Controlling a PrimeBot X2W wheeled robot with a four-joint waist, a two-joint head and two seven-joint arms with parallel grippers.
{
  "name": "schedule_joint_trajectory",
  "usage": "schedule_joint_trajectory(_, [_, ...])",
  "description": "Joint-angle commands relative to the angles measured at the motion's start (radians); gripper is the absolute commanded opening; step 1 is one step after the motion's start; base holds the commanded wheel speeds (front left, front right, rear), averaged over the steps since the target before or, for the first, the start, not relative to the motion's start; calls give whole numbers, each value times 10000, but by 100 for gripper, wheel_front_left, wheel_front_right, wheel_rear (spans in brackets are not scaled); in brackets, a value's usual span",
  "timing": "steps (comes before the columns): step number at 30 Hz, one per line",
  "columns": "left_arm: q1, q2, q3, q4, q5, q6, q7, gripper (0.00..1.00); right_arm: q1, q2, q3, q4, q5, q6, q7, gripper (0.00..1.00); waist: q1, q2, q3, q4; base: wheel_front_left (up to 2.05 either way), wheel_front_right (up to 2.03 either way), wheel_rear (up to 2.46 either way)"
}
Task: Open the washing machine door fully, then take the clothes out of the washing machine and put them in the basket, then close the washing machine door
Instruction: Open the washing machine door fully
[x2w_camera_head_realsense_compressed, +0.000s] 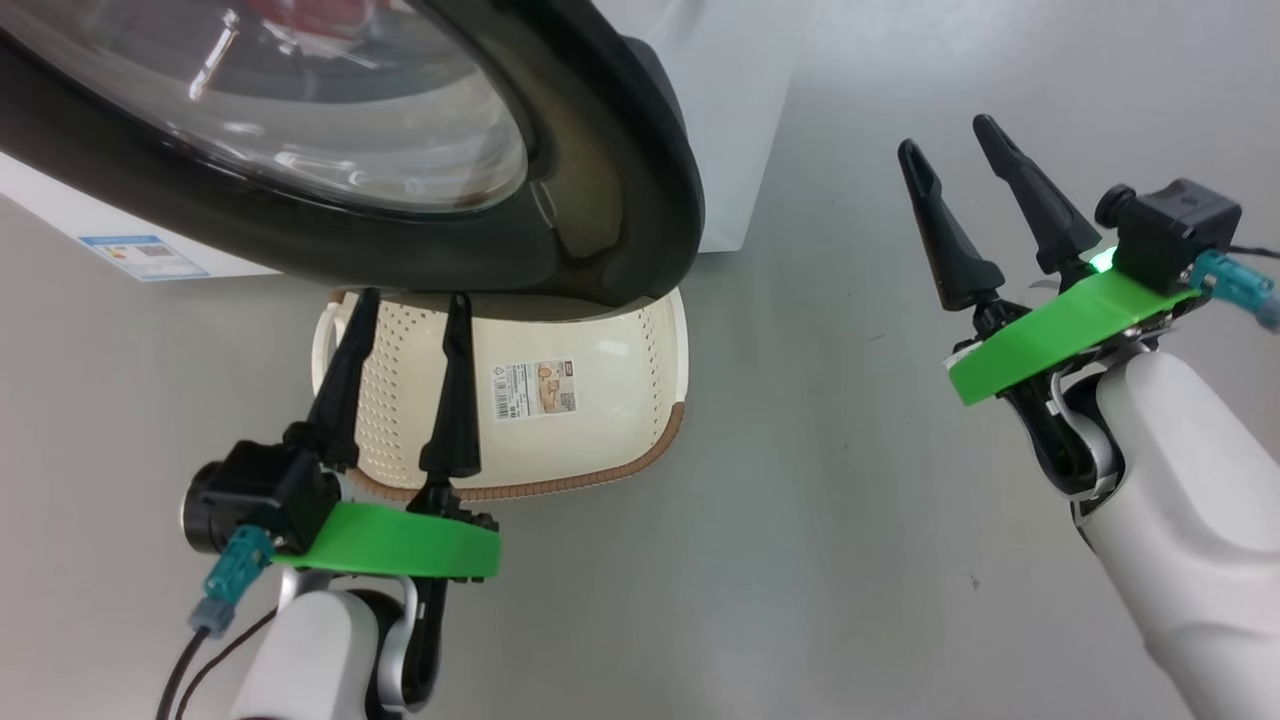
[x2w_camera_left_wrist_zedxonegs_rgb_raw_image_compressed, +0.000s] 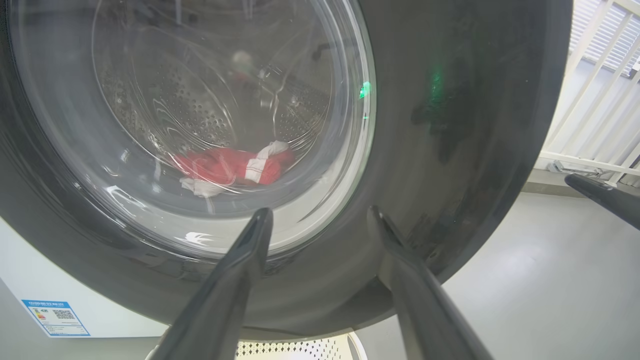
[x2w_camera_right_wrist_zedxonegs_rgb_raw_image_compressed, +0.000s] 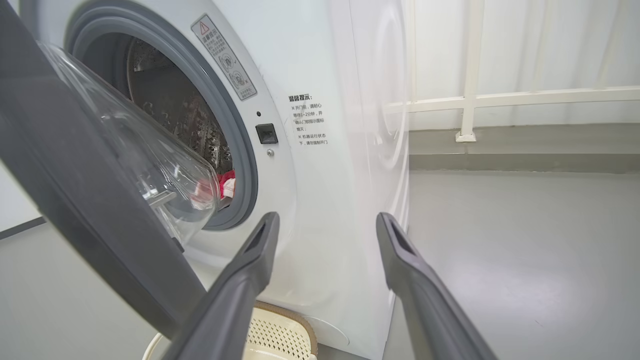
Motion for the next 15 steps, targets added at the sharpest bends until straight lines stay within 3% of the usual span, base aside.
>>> schedule_joint_trajectory(1, [122, 166, 346, -310, 134, 68, -59, 100, 383, 266, -243, -318, -562, 6, -122, 100, 0, -1, 1, -38, 0, 0, 0])
schedule_joint_trajectory(8, [79, 166, 378, -427, 252, 5, -59, 100, 1572, 1425, -2020, -1832, -2766, 6, -132, 100, 0, -1, 33, -57, 0, 0, 0])
schedule_joint_trajectory(15, [55, 166, 428, -543, 317, 6, -59, 100, 2553, 1921, -2519, -2860, -3903, 6, -134, 100, 0, -1, 101, -121, 0, 0, 0])
